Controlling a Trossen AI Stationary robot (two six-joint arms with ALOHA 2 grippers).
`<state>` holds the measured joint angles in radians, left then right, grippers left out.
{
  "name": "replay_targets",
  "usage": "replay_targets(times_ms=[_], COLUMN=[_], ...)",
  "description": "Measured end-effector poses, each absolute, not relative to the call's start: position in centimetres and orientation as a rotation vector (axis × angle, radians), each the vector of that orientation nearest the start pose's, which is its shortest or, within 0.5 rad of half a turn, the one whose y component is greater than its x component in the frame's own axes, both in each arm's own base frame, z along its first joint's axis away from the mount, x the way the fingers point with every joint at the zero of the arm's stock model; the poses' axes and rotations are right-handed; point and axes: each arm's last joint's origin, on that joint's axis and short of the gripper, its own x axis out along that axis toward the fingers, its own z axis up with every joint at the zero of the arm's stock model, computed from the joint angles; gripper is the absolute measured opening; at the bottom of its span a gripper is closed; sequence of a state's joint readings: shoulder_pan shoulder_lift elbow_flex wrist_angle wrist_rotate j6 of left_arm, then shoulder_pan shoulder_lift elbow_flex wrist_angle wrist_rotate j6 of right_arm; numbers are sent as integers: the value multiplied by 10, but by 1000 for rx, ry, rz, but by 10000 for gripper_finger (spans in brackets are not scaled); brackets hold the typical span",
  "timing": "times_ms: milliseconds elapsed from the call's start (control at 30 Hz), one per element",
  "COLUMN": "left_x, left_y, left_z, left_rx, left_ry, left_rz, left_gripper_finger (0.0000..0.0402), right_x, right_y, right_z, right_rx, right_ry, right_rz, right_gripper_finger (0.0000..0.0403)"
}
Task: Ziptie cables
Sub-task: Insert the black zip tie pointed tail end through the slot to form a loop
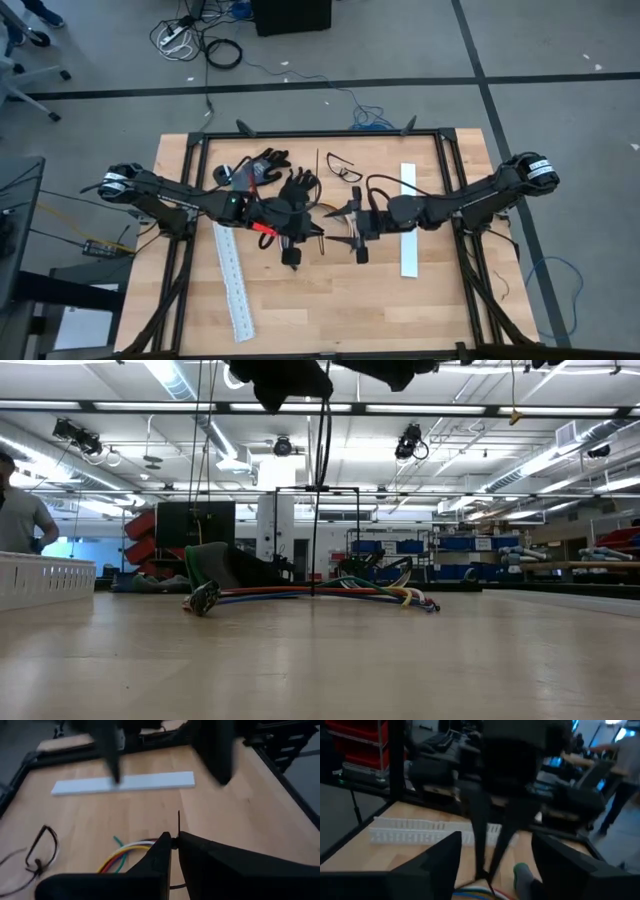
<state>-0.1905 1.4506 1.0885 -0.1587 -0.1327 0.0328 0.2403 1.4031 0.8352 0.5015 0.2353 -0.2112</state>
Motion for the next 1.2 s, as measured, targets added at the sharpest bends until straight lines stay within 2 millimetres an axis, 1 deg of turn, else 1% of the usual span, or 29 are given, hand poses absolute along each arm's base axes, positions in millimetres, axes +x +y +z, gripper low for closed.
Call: replay_targets(times_ms=[67,167,400,500,867,1200], left_x=[318,319,319,319,320,322], left_y=[-58,-58,-56,-56,-55,-55], left_z=[289,289,290,290,293,295], left_rx=[132,148,147,148,147,144], left_ry=[493,482,477,476,450,423], left_rz=[-91,-98,-88,-83,-64,-53], left_gripper_finger=[19,19,19,19,19,19], right_x=[304,304,304,304,304,304], right_y=[64,62,63,63,64,63], right_z=[275,274,274,274,273,272], right_rx=[-198,-172,-153,-140,-123,-125], right_ry=[73,83,80,81,94,96], right_rz=[14,28,58,70,72,69], right_gripper_finger=[246,239,185,169,165,126])
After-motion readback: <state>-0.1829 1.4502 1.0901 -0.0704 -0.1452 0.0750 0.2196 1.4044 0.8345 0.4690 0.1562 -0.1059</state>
